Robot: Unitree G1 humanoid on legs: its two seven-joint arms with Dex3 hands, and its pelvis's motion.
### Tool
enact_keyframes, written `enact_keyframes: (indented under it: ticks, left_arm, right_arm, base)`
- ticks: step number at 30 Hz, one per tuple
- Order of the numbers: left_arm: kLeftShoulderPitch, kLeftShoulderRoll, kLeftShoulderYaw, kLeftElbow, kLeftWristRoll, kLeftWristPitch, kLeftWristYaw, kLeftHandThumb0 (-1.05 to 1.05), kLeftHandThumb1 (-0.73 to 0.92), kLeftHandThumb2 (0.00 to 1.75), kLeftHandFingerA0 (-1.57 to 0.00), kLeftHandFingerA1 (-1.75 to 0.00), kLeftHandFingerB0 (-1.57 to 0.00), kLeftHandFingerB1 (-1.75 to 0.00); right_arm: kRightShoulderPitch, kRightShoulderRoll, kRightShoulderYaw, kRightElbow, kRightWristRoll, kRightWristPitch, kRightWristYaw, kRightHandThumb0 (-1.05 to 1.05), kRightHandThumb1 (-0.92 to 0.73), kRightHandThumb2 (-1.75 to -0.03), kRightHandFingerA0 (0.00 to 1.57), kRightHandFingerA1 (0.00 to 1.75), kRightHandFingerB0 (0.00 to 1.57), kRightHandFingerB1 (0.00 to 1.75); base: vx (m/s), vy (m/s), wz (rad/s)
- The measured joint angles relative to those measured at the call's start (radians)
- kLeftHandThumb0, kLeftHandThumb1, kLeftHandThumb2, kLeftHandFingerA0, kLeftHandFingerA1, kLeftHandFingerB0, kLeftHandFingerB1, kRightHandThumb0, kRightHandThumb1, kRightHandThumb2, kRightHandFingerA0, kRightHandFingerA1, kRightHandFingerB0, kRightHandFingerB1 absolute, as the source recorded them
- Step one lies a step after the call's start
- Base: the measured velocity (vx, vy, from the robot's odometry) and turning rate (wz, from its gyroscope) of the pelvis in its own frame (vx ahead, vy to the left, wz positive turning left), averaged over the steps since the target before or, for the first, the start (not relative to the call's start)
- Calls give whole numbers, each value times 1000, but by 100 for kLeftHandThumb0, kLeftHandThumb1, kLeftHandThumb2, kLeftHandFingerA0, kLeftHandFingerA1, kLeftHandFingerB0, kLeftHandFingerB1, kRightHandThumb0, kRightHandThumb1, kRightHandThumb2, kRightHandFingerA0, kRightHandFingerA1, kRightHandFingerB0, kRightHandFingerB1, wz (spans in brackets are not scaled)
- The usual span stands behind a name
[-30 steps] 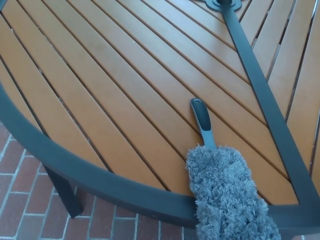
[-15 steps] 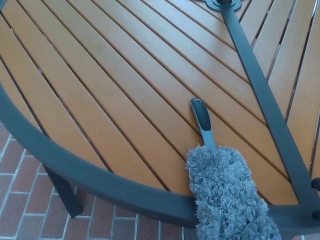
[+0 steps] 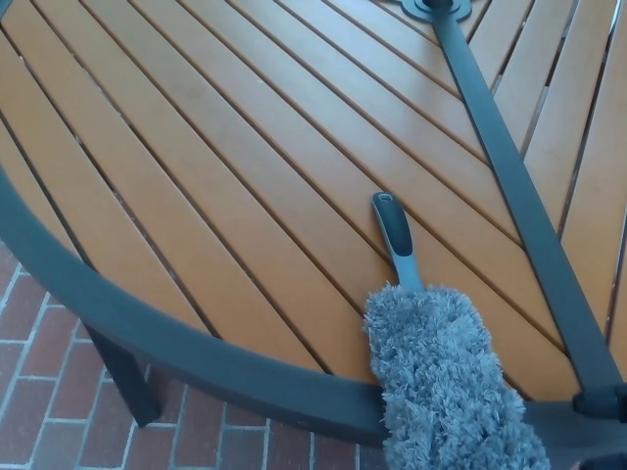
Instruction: The robot uses its right hand to pick up the grey duster kept on the edge of the round table outside, turn around and walk towards the square table and place the duster in a container kept on the middle of the desk
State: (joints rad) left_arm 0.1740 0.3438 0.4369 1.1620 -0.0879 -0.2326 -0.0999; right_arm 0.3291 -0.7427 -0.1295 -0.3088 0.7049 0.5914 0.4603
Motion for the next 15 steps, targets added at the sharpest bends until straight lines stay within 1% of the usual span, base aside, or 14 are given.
enact_keyframes:
  ticks: [1,2,3,4,5,7,8,9,10,15]
  left_arm:
    - [0,0,0,0,0,0,0,1,45,112,-98,-93,-89,-68]
    - [0,0,0,0,0,0,0,1,44,112,-96,-92,-87,-67]
    - [0,0,1,0,0,0,0,1,45,110,-98,-93,-87,-67]
    - [0,0,1,0,0,0,0,1,45,110,-98,-93,-87,-67]
    - [0,0,2,-1,0,0,0,1,45,111,-97,-93,-87,-67]
    - [0,0,2,-1,0,0,0,1,45,111,-97,-93,-87,-67]
    - [0,0,2,-1,0,0,0,2,43,111,-97,-94,-89,-68]
    - [0,0,2,-1,0,0,0,2,43,111,-97,-94,-89,-68]
    - [0,0,3,-1,0,0,0,2,43,111,-96,-93,-88,-66]
    - [-1,0,7,-3,-1,0,1,3,42,113,-94,-93,-87,-67]
  right_arm:
    - [0,-4,4,-5,14,29,1,-105,-65,-119,16,63,29,66]
    - [0,-5,5,-6,17,34,1,-103,-61,-118,6,59,14,60]
    - [-2,-5,12,-7,33,67,2,-105,-65,-119,12,63,19,63]
    - [-2,-5,12,-7,33,67,2,-105,-65,-119,12,63,19,63]
    - [-5,-5,24,-7,53,107,3,-105,-59,-105,15,65,14,61]
    - [-9,-5,34,-7,65,132,4,-105,-59,-105,15,65,14,61]
    - [-11,-4,43,-6,78,156,4,-103,-63,-116,0,59,21,57]
    - [-12,-4,46,-6,84,167,5,-103,-63,-116,0,59,21,57]
    - [-16,-3,53,-6,97,193,5,-105,-66,-117,0,59,16,56]
    - [-33,29,89,1,146,283,5,-105,-67,-118,0,59,16,54]
  base:
    - [0,0,0]
    - [0,0,0]
    - [0,0,0]
    - [0,0,0]
    - [0,0,0]
    - [0,0,0]
    - [0,0,0]
    - [0,0,0]
    - [0,0,0]
    - [0,0,0]
